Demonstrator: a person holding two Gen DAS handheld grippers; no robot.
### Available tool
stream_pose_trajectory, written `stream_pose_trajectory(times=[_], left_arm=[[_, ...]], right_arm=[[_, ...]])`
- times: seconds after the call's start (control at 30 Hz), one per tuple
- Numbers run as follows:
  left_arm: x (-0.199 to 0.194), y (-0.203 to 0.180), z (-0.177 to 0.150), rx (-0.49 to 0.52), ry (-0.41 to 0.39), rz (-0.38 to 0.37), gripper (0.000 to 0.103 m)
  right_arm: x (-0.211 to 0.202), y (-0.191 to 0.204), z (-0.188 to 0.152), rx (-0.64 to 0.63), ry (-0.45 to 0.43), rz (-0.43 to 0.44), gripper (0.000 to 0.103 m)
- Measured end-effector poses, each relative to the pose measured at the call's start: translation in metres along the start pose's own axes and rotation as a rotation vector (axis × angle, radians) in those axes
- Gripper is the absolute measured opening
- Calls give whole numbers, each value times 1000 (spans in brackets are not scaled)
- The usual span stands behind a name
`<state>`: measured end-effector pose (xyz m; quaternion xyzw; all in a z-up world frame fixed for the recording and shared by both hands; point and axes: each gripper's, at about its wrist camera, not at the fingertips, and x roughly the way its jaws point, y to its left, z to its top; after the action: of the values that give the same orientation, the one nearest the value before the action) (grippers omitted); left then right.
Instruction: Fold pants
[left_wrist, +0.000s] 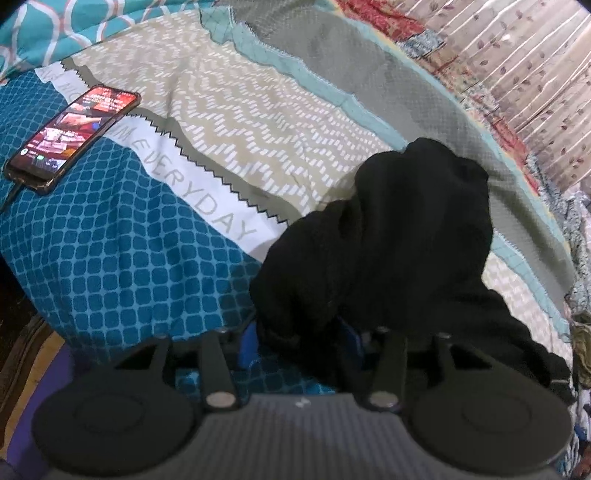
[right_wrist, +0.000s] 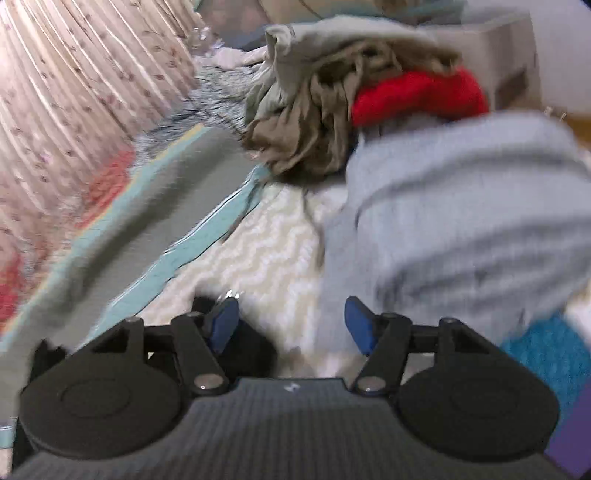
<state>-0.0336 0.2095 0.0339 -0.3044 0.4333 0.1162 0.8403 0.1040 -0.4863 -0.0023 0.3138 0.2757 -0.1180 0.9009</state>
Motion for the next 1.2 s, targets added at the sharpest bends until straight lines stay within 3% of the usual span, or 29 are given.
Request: stream_pose_trajectory(times=[0.13, 0.37, 0.4, 0.47, 0.53, 0.7, 0.77, 0.83, 0.9, 0.97, 1.1, 1.2], left_arm=[[7, -4, 2, 6, 8, 11, 45], [7, -7, -3, 8, 10, 10, 41], [7, -7, -3, 5, 9, 6, 33], [6, -8, -3, 4, 18, -13, 19], [-1, -13, -2, 22, 10, -19, 17], [-31, -17, 3, 78, 32, -93, 16], [-38, -18, -4, 119, 40, -113, 17], [-34, -22, -18, 158, 67, -95, 27], [-21, -25, -32, 213, 120, -6, 47], [-18, -22, -40, 254, 161, 9, 47], [-54, -1, -26, 204, 34, -104, 49], [-66, -2, 13, 164, -99, -114, 65]], right_arm=[[-2, 6, -27, -96, 24, 32, 66], [48, 13, -13, 30, 91, 36, 62], [52, 10, -16, 53, 105, 24, 56], [63, 15, -11, 77, 130, 12, 9], [49, 22, -6, 85, 97, -8, 9], [-37, 28, 12, 6, -137, -48, 8], [-57, 19, 9, -26, -174, -113, 8], [-58, 10, 0, -88, -150, -212, 10], [-44, -1, -10, -124, -55, -299, 21], [-47, -14, -18, -76, -64, -391, 45], [-84, -23, -26, 28, -225, -389, 46], [-96, 9, -32, -38, -282, -315, 46]])
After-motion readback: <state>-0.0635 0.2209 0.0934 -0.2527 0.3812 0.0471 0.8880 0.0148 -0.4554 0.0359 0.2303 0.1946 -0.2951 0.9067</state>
